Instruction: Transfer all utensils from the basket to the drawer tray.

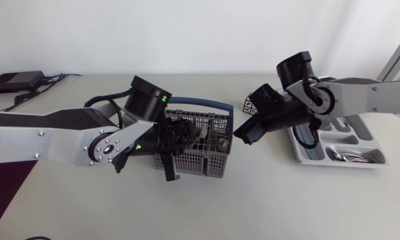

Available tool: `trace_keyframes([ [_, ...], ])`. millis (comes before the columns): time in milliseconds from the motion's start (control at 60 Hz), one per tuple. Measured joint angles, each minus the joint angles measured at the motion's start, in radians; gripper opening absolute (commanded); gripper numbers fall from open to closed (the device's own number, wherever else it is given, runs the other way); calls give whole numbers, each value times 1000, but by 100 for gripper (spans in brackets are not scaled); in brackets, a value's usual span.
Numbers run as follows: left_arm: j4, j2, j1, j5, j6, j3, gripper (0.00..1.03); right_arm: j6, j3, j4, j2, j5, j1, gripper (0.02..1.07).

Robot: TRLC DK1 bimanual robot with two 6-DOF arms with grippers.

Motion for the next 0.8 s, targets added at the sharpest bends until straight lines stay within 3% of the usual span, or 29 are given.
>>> trace_keyframes([
  [283,0,8,-53,-57,-34,6,3,11,111,-17,60,8,1,79],
  [467,-82,-74,-39,-56,-49,-8,3,45,36,-51,-92,135,44,79],
  [650,-145,-237,50,-56,-49,-33,3,83,-2,-127,-290,142,106,79],
  [800,-157,-290,187,-24,-5,-102,3,101,-98,-154,-360,124,156,79],
])
